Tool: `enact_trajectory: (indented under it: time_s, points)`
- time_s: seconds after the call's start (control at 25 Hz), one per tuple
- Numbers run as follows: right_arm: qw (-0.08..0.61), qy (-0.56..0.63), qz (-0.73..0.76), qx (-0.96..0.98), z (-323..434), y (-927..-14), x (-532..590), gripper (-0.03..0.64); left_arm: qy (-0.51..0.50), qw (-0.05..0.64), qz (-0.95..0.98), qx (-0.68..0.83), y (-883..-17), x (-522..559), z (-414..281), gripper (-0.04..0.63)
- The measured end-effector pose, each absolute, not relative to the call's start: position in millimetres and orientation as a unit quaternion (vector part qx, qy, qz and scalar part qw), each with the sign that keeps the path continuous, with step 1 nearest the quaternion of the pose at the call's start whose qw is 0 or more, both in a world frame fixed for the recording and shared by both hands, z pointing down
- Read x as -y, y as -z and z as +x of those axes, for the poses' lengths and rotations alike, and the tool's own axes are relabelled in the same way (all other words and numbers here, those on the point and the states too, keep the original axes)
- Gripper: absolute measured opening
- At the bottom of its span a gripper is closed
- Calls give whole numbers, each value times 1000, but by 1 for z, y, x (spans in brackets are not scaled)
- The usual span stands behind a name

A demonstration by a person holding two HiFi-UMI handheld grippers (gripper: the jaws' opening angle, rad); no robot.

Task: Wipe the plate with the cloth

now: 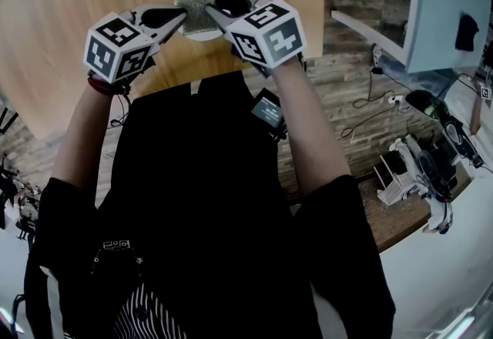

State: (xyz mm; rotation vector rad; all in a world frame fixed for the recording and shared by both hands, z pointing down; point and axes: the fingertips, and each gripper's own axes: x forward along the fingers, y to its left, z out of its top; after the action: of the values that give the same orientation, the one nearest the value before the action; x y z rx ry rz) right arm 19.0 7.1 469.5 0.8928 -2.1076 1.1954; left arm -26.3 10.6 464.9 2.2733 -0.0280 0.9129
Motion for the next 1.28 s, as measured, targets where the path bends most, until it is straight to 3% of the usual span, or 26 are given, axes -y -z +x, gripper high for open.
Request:
enact_trajectory:
  time_s: [0.48, 0.76, 1.28]
  points:
    - [287, -454, 367, 760, 37, -501, -13, 43, -495, 251, 832, -6, -543, -4, -44, -6]
    - [301, -460, 381, 744, 48, -529, -23, 43, -503, 251, 827, -22, -560, -25, -27, -6]
    - [368, -427, 339, 753, 56, -558, -36, 43, -547, 159, 820, -47, -578, -34, -9, -6]
